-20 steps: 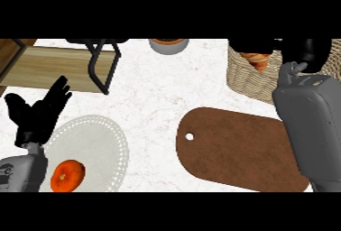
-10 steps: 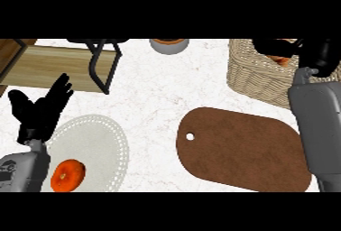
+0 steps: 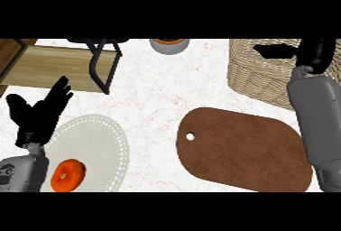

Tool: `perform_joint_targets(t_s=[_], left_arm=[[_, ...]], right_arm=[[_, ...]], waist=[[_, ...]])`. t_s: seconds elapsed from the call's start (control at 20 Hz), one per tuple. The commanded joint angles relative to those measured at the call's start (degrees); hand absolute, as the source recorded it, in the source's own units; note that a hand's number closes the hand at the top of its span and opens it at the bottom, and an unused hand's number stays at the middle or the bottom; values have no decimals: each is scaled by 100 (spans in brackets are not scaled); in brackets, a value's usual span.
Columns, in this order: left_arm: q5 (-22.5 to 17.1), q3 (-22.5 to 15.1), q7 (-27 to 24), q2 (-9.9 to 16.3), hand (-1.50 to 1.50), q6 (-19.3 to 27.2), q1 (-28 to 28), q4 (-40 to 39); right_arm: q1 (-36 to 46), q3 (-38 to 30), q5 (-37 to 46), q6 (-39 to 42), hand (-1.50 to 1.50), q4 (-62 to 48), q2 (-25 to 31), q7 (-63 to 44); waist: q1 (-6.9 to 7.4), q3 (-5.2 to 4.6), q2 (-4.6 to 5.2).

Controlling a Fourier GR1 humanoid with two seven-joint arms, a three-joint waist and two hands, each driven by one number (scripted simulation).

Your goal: Pick the croissant from the cutting board and place it in the basket

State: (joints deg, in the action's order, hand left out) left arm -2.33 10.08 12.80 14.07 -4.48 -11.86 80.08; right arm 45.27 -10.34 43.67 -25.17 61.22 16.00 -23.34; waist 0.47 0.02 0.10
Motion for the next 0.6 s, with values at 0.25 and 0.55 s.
perform_joint_targets(t_s=[0.25,0.55], left_arm=[[-21,13,-60,-13,0,-72,113,-37],[13,32,323,-24,0,154,-63,261]], right_arm=[[76,-1113,-1024,-734,-150,322,153,190],[-805,-2081,-2438,4,-150,1190,792,539]], waist=[[-32,2,-19],[-135,7,-36]])
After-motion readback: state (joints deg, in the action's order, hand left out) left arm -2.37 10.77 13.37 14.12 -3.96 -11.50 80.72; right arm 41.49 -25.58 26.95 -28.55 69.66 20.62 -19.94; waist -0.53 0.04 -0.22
